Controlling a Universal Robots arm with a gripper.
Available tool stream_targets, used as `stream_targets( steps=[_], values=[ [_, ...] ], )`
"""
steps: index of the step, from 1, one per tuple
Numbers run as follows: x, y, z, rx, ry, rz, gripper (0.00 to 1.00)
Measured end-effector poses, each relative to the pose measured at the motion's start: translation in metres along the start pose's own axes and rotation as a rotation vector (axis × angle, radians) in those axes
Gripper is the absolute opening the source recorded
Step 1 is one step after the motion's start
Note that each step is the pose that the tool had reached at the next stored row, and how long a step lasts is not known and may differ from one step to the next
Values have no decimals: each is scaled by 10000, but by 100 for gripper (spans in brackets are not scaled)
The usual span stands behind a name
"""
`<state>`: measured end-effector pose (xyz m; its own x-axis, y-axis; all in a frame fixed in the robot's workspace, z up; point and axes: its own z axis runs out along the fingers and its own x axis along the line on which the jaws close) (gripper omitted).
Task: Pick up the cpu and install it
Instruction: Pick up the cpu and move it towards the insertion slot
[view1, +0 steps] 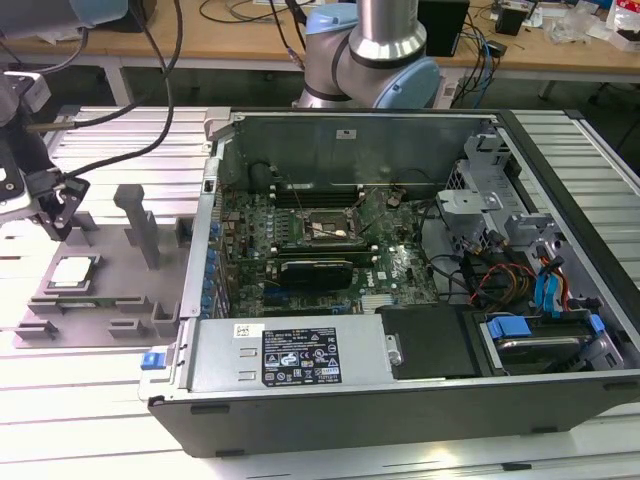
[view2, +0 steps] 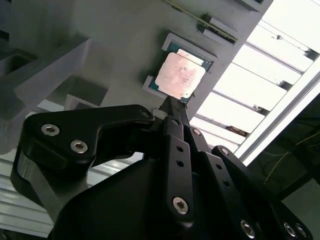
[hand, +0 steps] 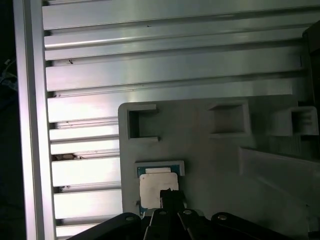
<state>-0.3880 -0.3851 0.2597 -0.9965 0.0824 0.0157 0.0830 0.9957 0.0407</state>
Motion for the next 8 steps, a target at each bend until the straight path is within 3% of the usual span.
stream_targets(
  steps=[2, 8],
  values=[
    [0, -2, 41, 32, 126, 6, 11],
    [8, -23, 124, 37, 148, 7, 11]
  ],
)
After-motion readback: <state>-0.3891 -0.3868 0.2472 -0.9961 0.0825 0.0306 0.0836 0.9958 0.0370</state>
